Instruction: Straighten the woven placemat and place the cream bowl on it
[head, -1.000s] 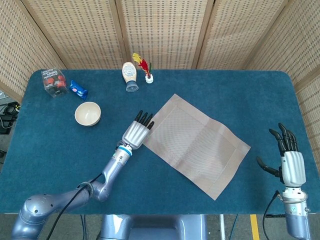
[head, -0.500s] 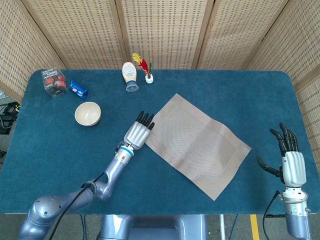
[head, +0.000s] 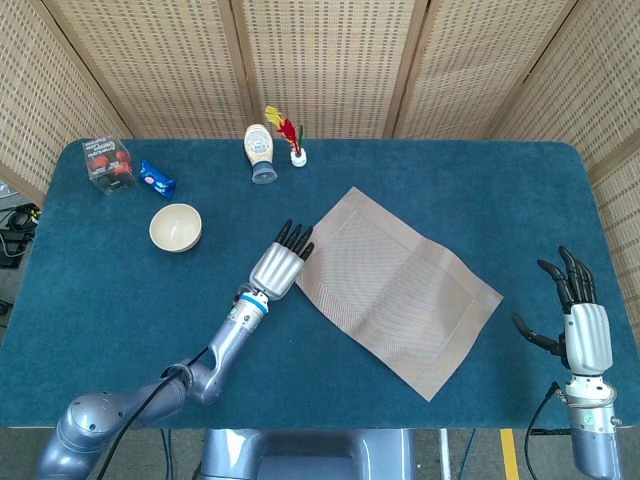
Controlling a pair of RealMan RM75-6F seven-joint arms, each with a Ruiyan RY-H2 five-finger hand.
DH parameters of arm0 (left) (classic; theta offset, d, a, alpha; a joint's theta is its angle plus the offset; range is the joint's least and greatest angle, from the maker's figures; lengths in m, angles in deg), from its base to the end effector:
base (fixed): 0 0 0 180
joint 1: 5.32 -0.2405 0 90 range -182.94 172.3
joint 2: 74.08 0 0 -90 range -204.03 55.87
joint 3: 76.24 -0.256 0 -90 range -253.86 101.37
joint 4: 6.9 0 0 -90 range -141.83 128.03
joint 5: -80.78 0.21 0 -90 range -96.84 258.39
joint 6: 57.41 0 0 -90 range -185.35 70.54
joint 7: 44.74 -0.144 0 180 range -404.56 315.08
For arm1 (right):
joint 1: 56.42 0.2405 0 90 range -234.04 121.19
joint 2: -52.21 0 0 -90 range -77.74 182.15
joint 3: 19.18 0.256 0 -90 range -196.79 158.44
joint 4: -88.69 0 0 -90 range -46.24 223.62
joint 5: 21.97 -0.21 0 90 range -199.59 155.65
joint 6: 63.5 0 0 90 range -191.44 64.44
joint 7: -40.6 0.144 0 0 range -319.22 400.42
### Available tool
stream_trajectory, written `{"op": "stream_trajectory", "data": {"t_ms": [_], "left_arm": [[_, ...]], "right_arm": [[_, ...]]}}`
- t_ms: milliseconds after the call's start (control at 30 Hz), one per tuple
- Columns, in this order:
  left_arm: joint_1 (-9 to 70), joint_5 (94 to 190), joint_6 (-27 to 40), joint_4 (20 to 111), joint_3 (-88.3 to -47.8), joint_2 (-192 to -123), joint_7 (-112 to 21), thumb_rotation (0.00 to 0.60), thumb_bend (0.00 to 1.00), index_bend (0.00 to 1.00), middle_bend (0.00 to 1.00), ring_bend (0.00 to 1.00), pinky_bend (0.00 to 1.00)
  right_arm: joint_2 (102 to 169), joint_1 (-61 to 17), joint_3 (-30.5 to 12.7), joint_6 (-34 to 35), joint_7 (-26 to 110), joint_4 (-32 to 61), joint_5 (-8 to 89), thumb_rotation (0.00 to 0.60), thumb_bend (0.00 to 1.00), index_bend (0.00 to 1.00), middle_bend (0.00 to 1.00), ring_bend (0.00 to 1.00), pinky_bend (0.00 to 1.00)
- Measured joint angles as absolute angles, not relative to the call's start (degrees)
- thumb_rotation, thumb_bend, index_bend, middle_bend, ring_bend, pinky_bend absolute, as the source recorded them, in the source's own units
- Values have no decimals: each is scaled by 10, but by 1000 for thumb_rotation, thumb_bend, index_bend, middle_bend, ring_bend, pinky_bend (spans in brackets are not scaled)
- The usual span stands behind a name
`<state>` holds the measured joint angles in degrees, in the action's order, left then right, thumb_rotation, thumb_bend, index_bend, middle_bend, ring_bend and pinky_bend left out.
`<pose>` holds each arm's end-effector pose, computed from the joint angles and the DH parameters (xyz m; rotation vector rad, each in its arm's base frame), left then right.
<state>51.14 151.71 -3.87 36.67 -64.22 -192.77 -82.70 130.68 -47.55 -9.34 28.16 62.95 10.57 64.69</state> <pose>-0.0810 0.3824 -0.1290 -1.9726 -0.2632 -0.7212 -0.3037 -0.2252 0.1331 1.1462 -0.9753 1.4106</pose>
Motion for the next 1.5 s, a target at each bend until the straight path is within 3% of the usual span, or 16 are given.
{"op": "stream_trajectory", "data": {"t_ms": [133, 233, 533, 700, 800, 1200, 1500], "left_arm": [[512, 1527, -29, 364, -644, -1929, -821, 600, 498, 96, 0, 0, 0], [512, 1536, -22, 362, -646, -1929, -811, 600, 497, 153, 0, 0, 0], [512, 1543, -20, 337, -645, -1938, -801, 600, 497, 350, 0, 0, 0], [515, 1547, -19, 323, -643, -1948, -790, 600, 497, 562, 0, 0, 0], [516, 1550, -18, 316, -642, -1952, -786, 600, 497, 609, 0, 0, 0], [507, 1554, -1, 340, -638, -1938, -788, 600, 498, 637, 0, 0, 0], [471, 1569, 33, 454, -662, -1878, -822, 600, 497, 633, 0, 0, 0]], "right_arm": [[1306, -476, -94, 282, 630, 104, 649, 600, 378, 199, 0, 0, 0], [1306, -475, -95, 281, 631, 104, 649, 600, 378, 199, 0, 0, 0], [1307, -476, -95, 281, 631, 103, 649, 600, 378, 199, 0, 0, 0], [1307, -475, -95, 280, 633, 104, 649, 600, 377, 202, 0, 0, 0], [1307, -475, -95, 280, 635, 105, 650, 600, 378, 205, 0, 0, 0], [1303, -476, -97, 286, 638, 99, 657, 600, 378, 209, 0, 0, 0], [1300, -478, -101, 293, 636, 89, 667, 600, 378, 209, 0, 0, 0]]}}
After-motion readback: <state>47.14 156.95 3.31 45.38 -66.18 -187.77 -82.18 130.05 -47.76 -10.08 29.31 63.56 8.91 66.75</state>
